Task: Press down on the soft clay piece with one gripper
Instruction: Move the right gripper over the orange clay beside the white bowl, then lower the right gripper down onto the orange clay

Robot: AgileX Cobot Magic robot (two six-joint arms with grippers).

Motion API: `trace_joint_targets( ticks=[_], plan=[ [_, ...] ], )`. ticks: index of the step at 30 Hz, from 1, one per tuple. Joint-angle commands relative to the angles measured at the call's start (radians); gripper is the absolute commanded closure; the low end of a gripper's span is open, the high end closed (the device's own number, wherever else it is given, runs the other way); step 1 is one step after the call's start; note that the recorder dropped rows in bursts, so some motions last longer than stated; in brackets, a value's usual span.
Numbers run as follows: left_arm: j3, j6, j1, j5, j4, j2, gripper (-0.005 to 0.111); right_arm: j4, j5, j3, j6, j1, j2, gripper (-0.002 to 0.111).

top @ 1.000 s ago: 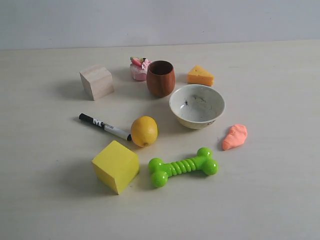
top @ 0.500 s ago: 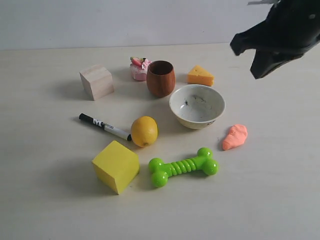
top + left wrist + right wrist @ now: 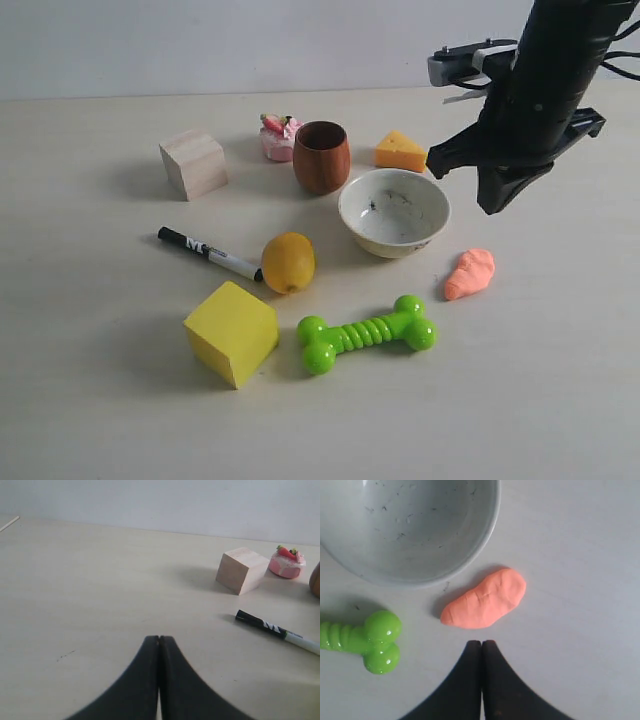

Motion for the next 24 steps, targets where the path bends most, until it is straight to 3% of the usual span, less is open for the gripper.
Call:
trace_joint_targets(
  ticks=[1,12,24],
  plan=[
    [-0.002,-0.001,0.004,-0.006,-0.001,-0.005,0.107,-0.007,-0.060,0.047,-0.017,0.002,-0.001,0.108],
    [-0.002,-0.001,0.004,-0.006,-0.001,-0.005,0.107,-0.005,-0.274,0.216,-0.017,0.002,0.001,0.108],
    [-0.002,-0.001,0.004,-0.006,-0.001,-0.005,0.107,0.046,-0.319,0.223,-0.010,0.002,0.001,0.108]
  ],
)
